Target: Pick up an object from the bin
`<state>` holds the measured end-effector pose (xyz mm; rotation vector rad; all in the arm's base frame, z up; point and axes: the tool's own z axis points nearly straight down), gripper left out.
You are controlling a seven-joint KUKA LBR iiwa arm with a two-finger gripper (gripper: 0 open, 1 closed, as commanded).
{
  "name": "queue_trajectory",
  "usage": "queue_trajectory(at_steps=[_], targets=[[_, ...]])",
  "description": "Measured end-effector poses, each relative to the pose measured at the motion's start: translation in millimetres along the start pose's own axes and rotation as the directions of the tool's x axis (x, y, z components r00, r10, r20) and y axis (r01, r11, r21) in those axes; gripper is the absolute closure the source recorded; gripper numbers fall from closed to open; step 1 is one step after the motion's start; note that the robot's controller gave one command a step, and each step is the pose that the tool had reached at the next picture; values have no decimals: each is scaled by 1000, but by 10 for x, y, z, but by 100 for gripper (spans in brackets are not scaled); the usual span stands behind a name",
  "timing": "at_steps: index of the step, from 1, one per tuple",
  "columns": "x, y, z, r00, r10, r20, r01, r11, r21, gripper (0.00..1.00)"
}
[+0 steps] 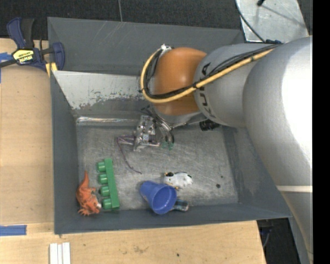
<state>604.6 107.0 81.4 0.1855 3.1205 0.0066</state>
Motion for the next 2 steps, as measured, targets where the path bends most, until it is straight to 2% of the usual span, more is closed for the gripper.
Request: queue_trajectory(at_steps=[1, 2], targets=[[35, -11, -176, 1000, 0, -17, 0, 1000, 5, 100], [29, -9, -385, 1000, 0, -16, 0, 1000, 4, 100]])
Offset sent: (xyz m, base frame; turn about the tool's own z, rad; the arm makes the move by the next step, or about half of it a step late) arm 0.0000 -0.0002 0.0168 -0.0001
